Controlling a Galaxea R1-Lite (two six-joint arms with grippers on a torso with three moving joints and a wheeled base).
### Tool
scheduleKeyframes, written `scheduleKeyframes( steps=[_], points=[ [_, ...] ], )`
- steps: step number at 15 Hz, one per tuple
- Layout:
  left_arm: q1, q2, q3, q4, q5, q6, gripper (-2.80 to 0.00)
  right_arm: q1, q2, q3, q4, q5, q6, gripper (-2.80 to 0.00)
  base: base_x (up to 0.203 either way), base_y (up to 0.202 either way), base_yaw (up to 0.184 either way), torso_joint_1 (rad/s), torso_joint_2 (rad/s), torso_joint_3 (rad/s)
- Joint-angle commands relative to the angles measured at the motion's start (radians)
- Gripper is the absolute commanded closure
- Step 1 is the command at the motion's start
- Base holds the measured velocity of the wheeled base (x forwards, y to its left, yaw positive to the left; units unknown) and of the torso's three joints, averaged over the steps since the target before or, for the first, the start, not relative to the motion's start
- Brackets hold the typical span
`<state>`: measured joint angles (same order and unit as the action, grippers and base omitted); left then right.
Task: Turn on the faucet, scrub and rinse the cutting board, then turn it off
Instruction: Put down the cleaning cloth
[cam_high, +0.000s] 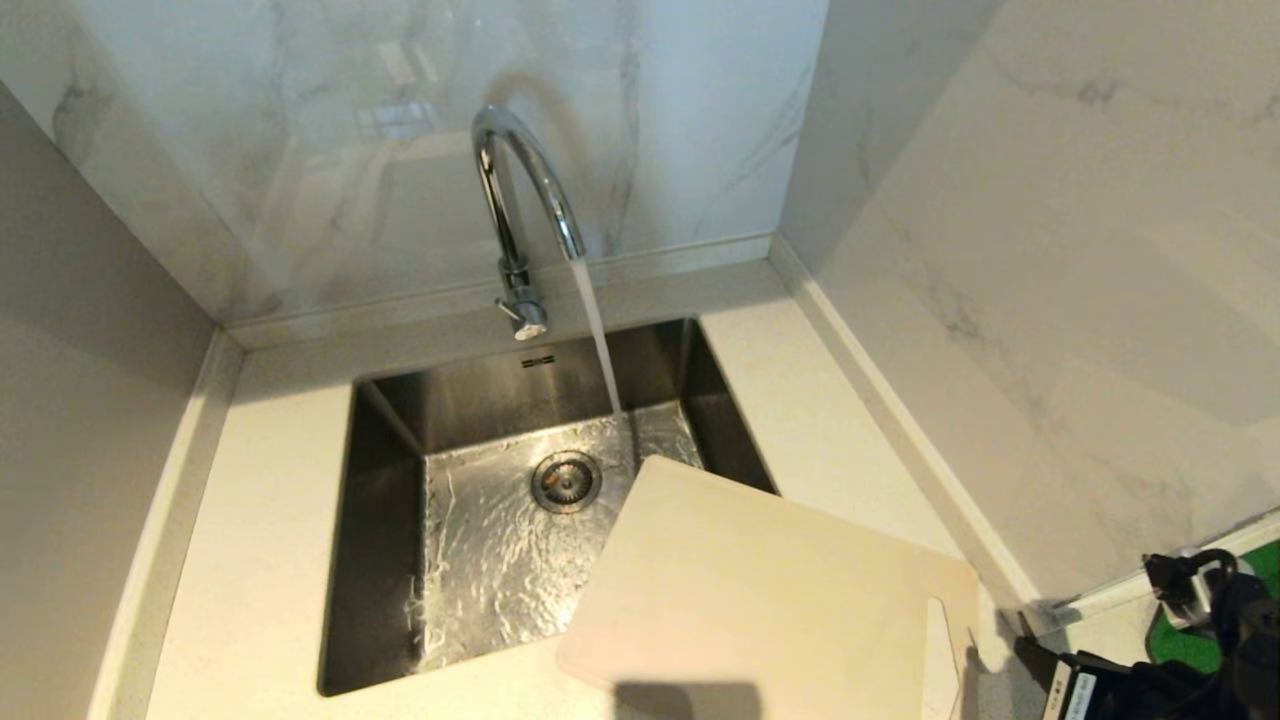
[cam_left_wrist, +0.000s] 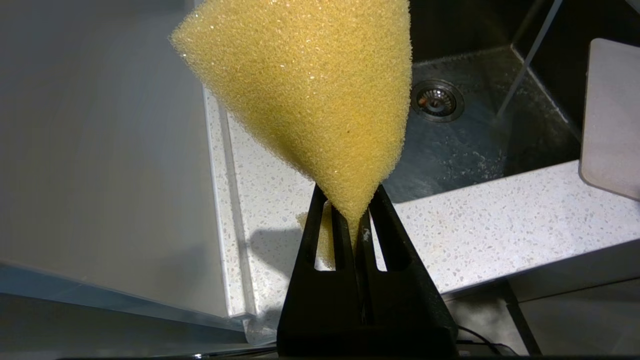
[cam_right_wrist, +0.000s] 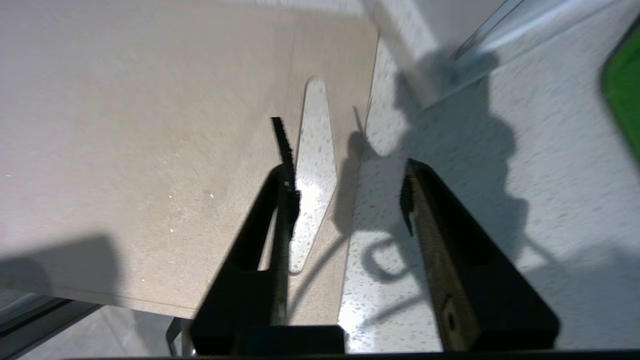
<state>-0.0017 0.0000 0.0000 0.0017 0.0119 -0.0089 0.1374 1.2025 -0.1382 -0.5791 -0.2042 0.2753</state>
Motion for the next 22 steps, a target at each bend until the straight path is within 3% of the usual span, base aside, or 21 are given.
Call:
scheduleKeyframes(
  steps=[1,5,9,11,15,18,20,22],
  points=[
    [0.0,0.002,0.002,0.0,0.0,0.0,0.0,0.0,-0.256,-0.104,0.224,-0.008,-0.021,0.0,0.0,0.0,0.0,0.0,0.0,0.0],
    [0.0,0.002,0.002,0.0,0.0,0.0,0.0,0.0,-0.515,-0.4,0.683,-0.011,-0.108,0.0,0.0,0.0,0.0,0.0,0.0,0.0],
    [0.0,0.002,0.002,0.0,0.0,0.0,0.0,0.001,-0.676,-0.435,0.871,-0.018,-0.16,0.0,0.0,0.0,0.0,0.0,0.0,0.0],
    [0.0,0.002,0.002,0.0,0.0,0.0,0.0,-0.001,-0.726,-0.421,0.9,-0.032,-0.166,0.0,0.0,0.0,0.0,0.0,0.0,0.0],
    [0.0,0.002,0.002,0.0,0.0,0.0,0.0,-0.014,-0.827,-0.362,0.844,-0.043,-0.178,0.0,0.0,0.0,0.0,0.0,0.0,0.0],
    [0.0,0.002,0.002,0.0,0.0,0.0,0.0,-0.032,-0.861,-0.175,0.627,-0.025,-0.197,0.0,0.0,0.0,0.0,0.0,0.0,0.0],
    [0.0,0.002,0.002,0.0,0.0,0.0,0.0,-0.052,-0.877,0.01,0.412,0.036,-0.259,0.0,0.0,0.0,0.0,0.0,0.0,0.0],
    [0.0,0.002,0.002,0.0,0.0,0.0,0.0,-0.094,-0.888,0.111,0.267,0.1,-0.312,0.0,0.0,0.0,0.0,0.0,0.0,0.0]
  ],
)
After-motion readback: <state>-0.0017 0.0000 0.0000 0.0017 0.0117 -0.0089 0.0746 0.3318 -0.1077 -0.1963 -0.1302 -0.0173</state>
